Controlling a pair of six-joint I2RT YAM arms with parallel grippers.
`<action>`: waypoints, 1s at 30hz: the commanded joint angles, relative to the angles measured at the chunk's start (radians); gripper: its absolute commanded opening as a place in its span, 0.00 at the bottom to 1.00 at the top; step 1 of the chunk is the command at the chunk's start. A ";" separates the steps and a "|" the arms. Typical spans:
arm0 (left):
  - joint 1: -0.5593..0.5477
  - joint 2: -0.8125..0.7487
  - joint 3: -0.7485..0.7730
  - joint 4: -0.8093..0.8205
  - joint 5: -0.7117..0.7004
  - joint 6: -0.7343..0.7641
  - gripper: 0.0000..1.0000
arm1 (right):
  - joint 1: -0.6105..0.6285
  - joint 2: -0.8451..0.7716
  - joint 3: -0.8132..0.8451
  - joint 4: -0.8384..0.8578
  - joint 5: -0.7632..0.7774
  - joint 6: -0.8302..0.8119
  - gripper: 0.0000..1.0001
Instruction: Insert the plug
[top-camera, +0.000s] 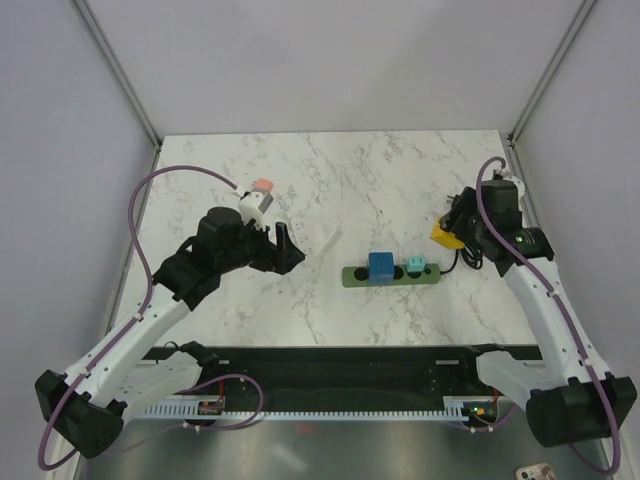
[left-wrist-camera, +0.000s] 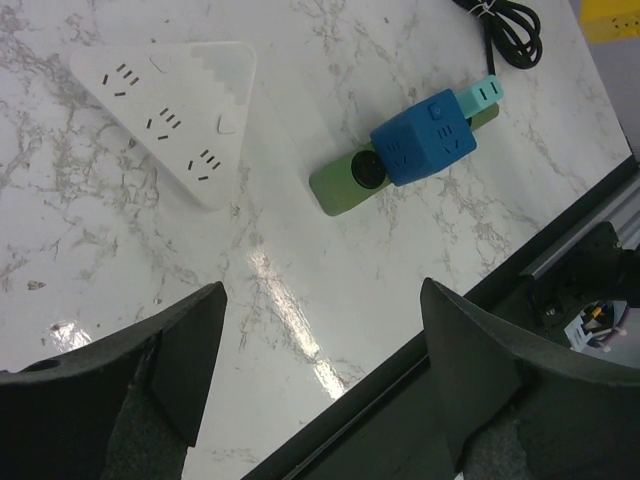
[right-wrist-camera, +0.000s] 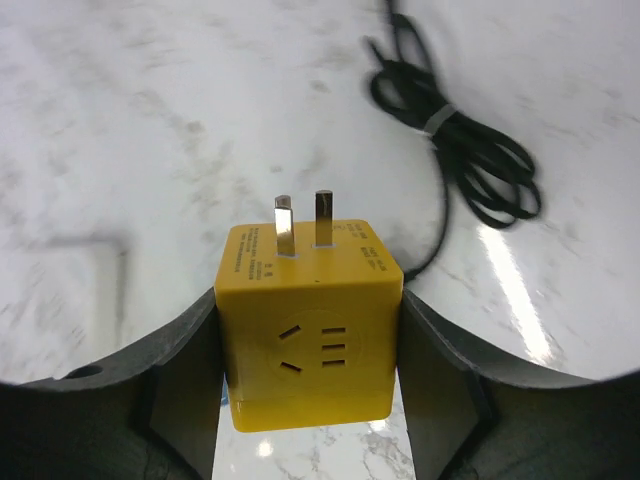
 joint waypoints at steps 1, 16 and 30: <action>0.003 -0.018 0.025 0.059 0.060 -0.025 0.85 | 0.002 -0.149 -0.048 0.265 -0.494 -0.270 0.00; 0.003 0.019 0.042 0.359 0.708 -0.043 0.93 | 0.084 -0.262 -0.205 0.712 -1.350 -0.228 0.00; -0.065 0.201 0.114 0.473 0.907 -0.123 0.93 | 0.312 -0.242 -0.232 0.842 -1.325 -0.182 0.00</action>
